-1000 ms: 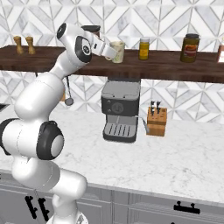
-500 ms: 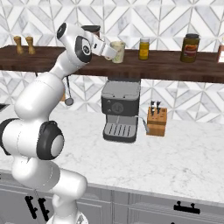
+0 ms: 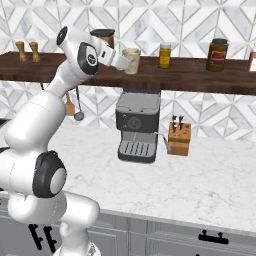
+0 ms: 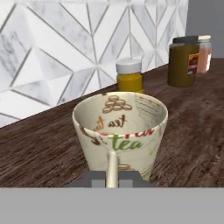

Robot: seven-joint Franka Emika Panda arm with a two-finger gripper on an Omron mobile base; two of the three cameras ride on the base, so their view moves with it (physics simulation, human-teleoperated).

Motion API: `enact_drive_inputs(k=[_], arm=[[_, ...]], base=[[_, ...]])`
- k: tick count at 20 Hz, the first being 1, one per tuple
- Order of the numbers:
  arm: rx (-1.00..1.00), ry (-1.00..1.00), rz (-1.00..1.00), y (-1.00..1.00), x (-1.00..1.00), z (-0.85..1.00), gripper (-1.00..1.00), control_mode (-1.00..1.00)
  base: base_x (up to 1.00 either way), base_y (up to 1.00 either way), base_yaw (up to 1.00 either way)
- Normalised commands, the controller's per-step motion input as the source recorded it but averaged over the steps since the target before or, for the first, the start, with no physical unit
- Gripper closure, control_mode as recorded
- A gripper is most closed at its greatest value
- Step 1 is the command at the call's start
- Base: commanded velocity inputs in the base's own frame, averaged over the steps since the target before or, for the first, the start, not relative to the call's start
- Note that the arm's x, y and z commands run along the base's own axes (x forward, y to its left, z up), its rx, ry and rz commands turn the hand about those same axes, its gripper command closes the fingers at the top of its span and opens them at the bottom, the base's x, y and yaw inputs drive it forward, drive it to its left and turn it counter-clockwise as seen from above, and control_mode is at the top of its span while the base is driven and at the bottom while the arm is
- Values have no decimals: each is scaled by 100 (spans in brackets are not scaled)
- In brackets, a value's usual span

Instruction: Gather all objects into one cabinet and sort the glasses and bowls to opposite sides.

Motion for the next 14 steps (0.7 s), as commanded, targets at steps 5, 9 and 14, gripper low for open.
enact_drive_inputs(k=[5, 9, 14], arm=[[0, -3, 5, 0, -86, 11, 100, -100], [0, 0, 11, 3, -91, 15, 100, -100], [0, 0, 25, 17, -73, 8, 100, -100]], base=[[0, 0, 0], [0, 0, 0], [0, 0, 0]])
